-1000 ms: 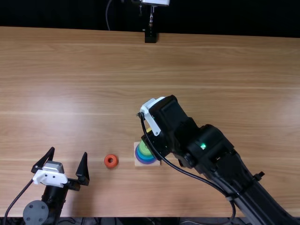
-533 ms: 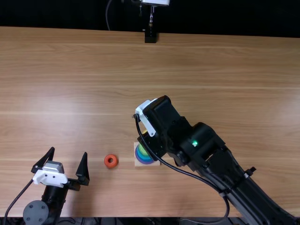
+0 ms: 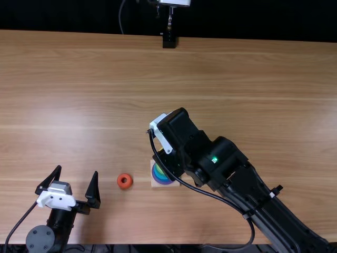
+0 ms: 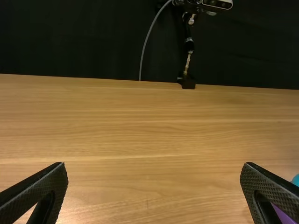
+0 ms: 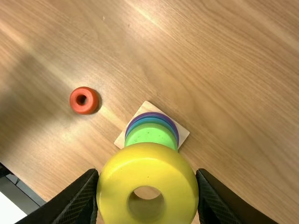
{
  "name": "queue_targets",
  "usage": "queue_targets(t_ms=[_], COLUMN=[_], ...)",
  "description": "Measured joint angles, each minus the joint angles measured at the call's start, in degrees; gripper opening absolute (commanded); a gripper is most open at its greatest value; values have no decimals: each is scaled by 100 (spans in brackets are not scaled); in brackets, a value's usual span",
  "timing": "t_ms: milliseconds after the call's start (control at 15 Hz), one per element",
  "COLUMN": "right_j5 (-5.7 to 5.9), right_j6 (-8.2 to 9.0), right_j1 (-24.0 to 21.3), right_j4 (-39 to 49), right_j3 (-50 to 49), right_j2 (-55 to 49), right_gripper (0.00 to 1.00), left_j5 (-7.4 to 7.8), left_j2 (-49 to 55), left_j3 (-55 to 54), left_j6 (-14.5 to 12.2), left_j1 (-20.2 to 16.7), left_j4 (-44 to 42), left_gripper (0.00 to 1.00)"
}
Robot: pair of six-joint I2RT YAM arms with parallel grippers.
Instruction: Build the Hanoi tower: stack the rings onto the peg from bottom to top in this color order: purple, dark blue, light blue, dark green, light green, yellow, orange.
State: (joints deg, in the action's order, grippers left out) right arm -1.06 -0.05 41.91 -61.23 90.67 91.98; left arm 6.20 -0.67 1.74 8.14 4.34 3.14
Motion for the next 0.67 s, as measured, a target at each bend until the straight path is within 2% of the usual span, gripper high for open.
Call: queue_targets(t_ms=[667], right_j5=[-2], right_j6=[-2], right_j1=[0], right_j4=[42], right_j3=[-269], right_j2=[48], right_gripper=[0], left_j5=[0], left_j2=[0], left_j3=[0], left_j6=[2], left_j1=[0], left_j4=[2], left_gripper=[100])
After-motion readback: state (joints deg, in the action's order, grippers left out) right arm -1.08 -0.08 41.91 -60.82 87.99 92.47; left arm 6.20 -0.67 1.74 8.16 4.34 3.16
